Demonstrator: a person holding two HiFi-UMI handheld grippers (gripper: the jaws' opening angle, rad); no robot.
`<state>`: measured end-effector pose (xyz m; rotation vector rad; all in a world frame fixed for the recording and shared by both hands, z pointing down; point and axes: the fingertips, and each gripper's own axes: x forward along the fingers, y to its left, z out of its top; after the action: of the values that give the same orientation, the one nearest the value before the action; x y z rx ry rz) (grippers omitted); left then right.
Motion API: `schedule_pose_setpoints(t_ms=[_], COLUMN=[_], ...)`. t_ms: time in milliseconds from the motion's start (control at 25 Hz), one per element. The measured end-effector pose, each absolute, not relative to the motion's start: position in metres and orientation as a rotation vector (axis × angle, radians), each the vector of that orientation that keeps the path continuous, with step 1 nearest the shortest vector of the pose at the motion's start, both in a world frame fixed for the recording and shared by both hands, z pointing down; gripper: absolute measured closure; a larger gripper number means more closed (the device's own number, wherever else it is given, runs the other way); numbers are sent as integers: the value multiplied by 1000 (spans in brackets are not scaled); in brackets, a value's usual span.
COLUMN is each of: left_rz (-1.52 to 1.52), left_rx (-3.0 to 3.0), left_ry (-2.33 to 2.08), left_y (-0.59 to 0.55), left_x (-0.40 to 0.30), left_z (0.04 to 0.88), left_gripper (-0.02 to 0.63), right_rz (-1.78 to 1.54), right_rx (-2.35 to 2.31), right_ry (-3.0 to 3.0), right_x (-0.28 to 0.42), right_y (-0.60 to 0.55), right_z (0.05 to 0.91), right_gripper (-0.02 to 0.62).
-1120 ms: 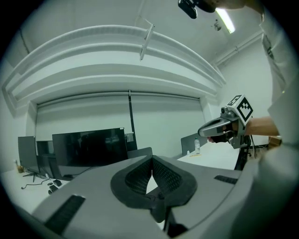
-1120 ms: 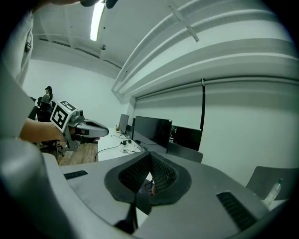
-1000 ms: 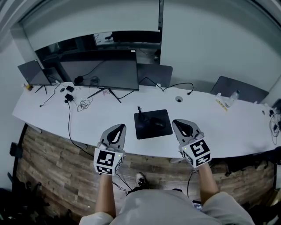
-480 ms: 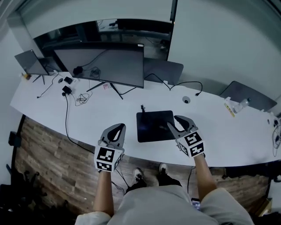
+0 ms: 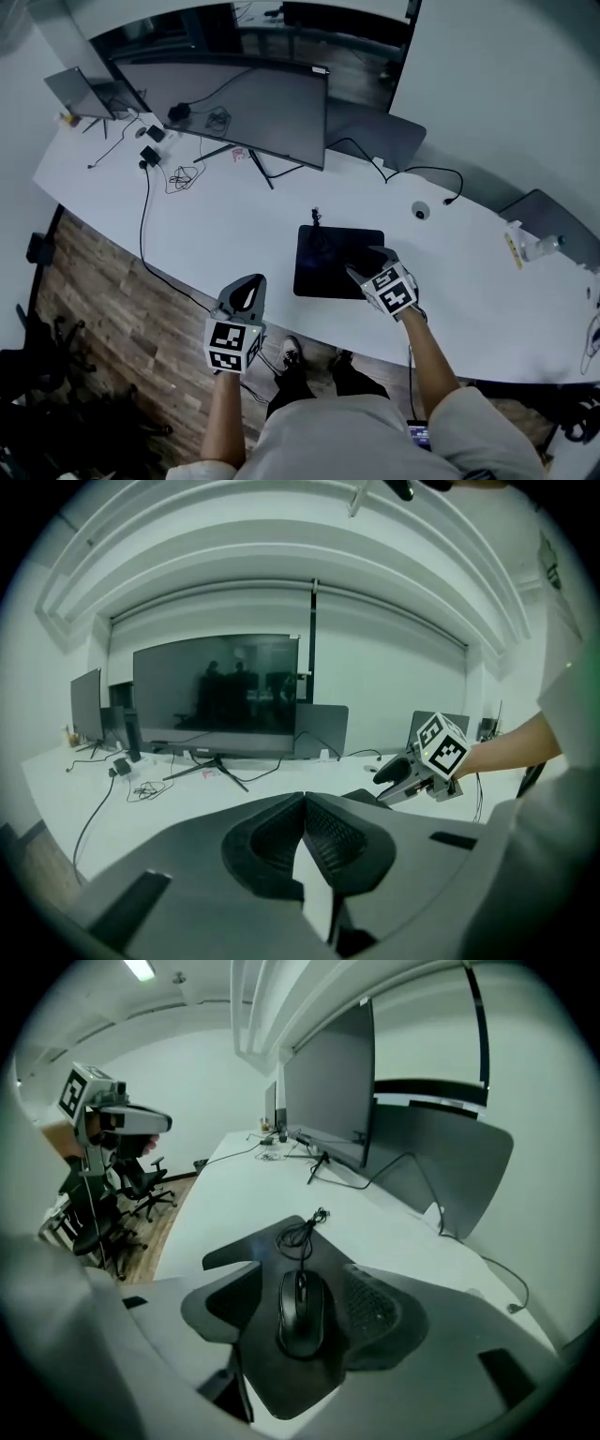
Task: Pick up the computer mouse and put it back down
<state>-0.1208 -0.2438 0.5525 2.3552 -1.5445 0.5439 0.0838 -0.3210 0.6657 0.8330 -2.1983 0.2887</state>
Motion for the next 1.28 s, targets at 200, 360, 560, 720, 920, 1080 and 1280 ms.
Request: schedule_pose_setpoints(t_ms=[200,360,560,720,920,1080,1280], left_rz=[590,619,633,632,627,624,599], left_rx=[2303,2277,2250,2245,2272,2313,2377], left_ry=[-1521,-1507,-1505,-1501,-1479,-1459,-1456], left_y=[-236,-230,-228,-228,-230,-230,-236], left_x=[-119,-120,-122,-127,-124,-126,-136], left_z=[579,593,600,604,601,595,574], left_gripper=[589,589,589,589,589,589,589], right_rz=[321,333,337,406,441,448,409], right_rx=[730,696,696,702,748,786,908], right_ry=[-2109,-2080,-2044,-2076,-2084,-2087,-2151], right_x=[79,71,69,67,70,70,70], right_y=[-326,-331,-334,-333,-339,-339,-346], right_z=[719,744,763,765,765,755,699], right_gripper=[272,261,270,289,316,318,318])
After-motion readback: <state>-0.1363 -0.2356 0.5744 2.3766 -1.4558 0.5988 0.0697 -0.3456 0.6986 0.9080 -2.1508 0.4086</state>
